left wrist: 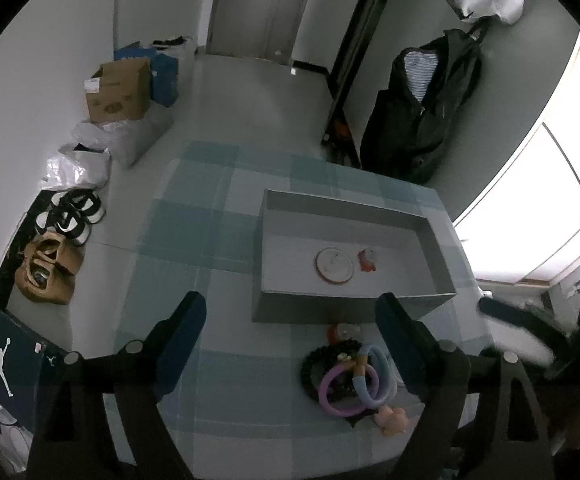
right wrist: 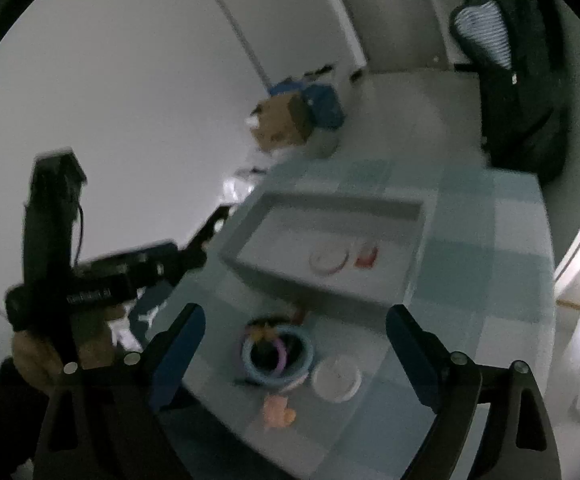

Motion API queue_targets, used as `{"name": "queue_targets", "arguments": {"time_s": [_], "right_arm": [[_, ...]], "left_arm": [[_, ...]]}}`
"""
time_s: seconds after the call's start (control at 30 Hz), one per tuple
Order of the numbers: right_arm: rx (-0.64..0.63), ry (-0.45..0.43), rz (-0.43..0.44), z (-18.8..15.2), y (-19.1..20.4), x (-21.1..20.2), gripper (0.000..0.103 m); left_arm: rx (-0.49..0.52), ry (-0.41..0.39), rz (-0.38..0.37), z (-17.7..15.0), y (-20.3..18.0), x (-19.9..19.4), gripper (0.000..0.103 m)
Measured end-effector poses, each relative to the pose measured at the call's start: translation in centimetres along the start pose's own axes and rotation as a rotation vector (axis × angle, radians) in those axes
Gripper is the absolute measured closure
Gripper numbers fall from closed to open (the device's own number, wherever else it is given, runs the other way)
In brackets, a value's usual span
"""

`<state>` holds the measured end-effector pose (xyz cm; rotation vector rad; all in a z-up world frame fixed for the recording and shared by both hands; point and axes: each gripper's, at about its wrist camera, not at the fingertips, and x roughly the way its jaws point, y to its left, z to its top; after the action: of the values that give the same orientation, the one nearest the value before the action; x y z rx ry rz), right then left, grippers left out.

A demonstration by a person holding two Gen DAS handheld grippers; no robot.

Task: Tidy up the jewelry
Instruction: 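Grasp the light blue beaded ring with the right tool and lift it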

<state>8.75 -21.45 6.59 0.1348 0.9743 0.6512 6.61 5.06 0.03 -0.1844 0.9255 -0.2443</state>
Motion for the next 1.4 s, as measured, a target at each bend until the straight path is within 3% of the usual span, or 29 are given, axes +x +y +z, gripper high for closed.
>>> {"name": "queue_targets", "arguments": {"time_s": [0.13, 0.27, 0.57, 0.77, 1.07, 1.23, 1.4], "right_arm": [[0.044, 0.078, 0.029, -1.0, -0.2, 1.6, 0.01], [0.042, 0.109, 0.045, -1.5, 0.0, 2.3, 0.01], [-0.054, 0.152, 0.049, -2.4, 1.9, 4.9, 0.011], [-0.108, 0.192, 0.04, -2.9, 2.5, 7.0, 0.012], [-0.138, 0.204, -0.005, -2.7, 3.1, 8.7, 0.025], [-0.117, 0.228, -0.019, -2.5, 2.7, 9.6, 0.044], [-0.121, 0.225, -0.002, -2.2, 2.8, 9.5, 0.044]], "left_arm": [[0.008, -0.002, -0.004, -0.5, -0.2, -0.6, 0.019], [-0.054, 0.002, 0.003, -1.5, 0.8, -1.1, 0.019], [-0.113, 0.005, -0.005, -3.6, 1.8, -1.8, 0.019], [-0.141, 0.029, -0.019, -3.4, 2.7, -1.1, 0.019], [-0.137, 0.049, -0.017, -3.6, 3.0, -0.8, 0.019], [-0.146, 0.056, -0.028, -3.5, 3.3, -0.7, 0.019], [-0.143, 0.058, -0.027, -3.5, 3.3, -0.6, 0.019]]}}
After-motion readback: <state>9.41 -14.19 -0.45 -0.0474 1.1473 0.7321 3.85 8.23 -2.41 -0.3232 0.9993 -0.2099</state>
